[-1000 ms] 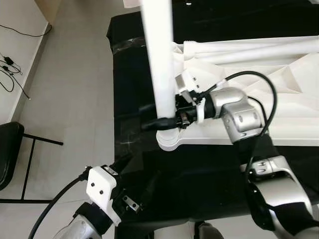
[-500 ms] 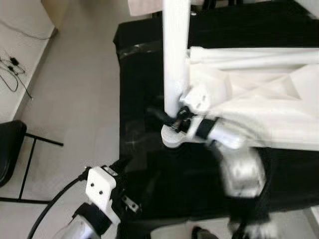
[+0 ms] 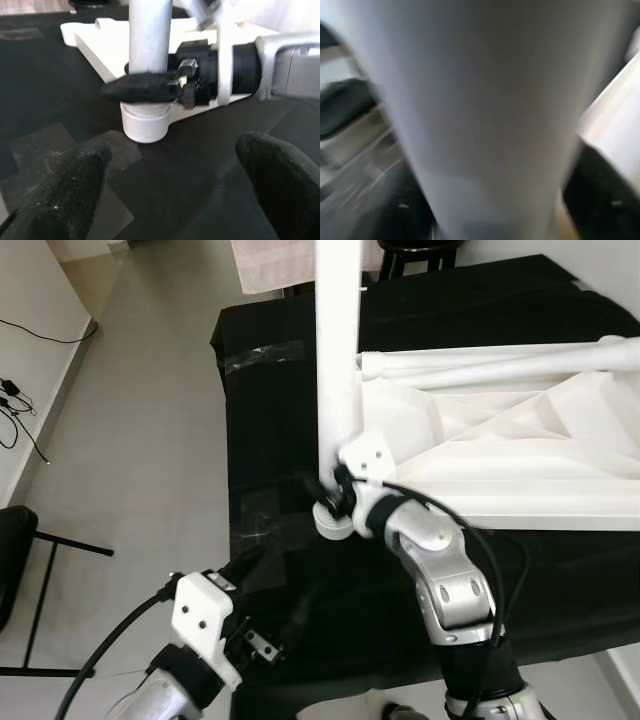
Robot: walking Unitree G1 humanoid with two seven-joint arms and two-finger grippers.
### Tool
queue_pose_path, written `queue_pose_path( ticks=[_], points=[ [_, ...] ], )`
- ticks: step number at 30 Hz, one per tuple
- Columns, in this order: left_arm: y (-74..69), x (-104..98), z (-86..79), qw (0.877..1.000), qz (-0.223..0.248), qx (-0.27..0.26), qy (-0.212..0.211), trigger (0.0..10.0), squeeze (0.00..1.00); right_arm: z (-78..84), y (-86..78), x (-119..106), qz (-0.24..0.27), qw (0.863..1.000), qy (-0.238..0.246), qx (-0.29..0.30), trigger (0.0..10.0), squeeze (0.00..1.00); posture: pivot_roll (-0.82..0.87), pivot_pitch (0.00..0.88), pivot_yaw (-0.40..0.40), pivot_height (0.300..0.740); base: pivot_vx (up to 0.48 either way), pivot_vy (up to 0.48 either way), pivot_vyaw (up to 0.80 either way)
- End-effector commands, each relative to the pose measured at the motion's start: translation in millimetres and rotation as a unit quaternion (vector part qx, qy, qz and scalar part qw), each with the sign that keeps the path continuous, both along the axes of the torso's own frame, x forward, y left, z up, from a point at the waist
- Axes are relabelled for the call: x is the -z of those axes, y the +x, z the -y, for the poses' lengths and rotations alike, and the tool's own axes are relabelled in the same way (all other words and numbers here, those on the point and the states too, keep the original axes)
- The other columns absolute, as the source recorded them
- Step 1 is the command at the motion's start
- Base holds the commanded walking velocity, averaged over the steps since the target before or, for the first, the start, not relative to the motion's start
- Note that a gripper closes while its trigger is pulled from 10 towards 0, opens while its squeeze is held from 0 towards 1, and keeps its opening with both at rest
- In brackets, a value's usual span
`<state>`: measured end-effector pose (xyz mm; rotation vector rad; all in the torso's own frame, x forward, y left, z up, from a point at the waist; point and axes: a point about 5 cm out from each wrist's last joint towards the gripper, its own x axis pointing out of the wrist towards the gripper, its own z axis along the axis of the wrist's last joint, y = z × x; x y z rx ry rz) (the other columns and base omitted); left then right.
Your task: Building children table
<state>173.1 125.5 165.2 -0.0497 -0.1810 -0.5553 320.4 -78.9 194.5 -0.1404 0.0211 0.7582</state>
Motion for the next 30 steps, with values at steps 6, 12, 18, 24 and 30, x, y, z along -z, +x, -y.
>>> queue_pose_path(
  ticks=[6,12,18,24,30],
  points=[
    [-0.3,3,-0.2,1.0,-0.009,-0.001,0.002,10.0,0.0,-11.3,-4.4,-42,0.069,0.978,0.012,-0.195,10.0,0.0,-0.01,0.255,0.076,0.74,0.0,0.0,0.0],
    [-1.2,2,1.0,1.0,-0.01,0.001,0.001,10.0,0.0,-17.9,-1.0,-56,0.094,0.934,-0.058,-0.34,10.0,0.0,0.0,0.26,0.073,0.74,0.0,0.0,0.0],
    [-2.3,1,1.0,1.0,-0.01,0.001,-0.001,10.0,0.0,-27.1,7.2,-71,0.095,0.899,-0.09,-0.418,10.0,0.0,0.01,0.276,0.078,0.74,0.0,0.0,0.0],
    [-3.8,0,2.4,1.0,-0.011,0.005,-0.002,10.0,0.0,-29.9,9.9,-80,0.083,0.876,-0.085,-0.468,0.0,0.0,-0.01,0.289,0.07,0.74,0.0,0.0,0.0],
    [-4.4,2,3.4,1.0,-0.013,0.005,-0.002,10.0,0.0,-18.6,13.0,-77,0.075,0.879,-0.071,-0.465,0.0,0.0,-0.03,0.285,0.08,0.74,0.0,0.0,0.0]
  ],
)
